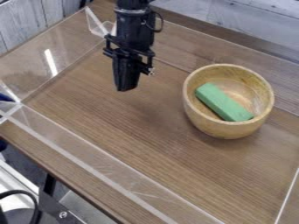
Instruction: Put the green block in the brown bowl
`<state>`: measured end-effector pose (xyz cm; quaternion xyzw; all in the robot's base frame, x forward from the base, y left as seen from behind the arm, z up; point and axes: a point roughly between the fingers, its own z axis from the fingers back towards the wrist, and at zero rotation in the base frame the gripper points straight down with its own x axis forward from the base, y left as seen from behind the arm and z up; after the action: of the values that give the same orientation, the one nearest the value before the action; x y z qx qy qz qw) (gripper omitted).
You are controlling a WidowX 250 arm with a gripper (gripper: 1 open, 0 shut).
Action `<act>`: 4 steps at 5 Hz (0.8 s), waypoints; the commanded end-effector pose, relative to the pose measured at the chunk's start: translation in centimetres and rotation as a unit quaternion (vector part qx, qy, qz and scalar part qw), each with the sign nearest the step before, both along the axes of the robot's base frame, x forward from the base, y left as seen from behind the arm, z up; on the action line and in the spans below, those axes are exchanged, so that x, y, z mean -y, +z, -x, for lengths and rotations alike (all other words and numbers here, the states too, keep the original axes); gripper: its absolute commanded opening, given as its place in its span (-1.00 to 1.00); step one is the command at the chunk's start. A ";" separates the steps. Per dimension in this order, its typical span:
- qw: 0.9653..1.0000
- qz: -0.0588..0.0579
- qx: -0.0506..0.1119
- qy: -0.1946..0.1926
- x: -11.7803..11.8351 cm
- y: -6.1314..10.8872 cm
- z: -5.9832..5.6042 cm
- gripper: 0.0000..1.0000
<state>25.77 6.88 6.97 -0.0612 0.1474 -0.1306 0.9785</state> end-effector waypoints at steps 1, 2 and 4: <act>1.000 -0.004 0.009 -0.023 -0.4 1.1 -0.5 -1.00; 0.999 0.004 -0.021 -0.049 -0.4 0.3 -0.3 -1.00; 1.000 0.018 -0.013 -0.020 -1.0 -0.2 -1.4 -1.00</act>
<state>26.13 7.35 5.44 -0.0900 0.1857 -0.1544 0.9662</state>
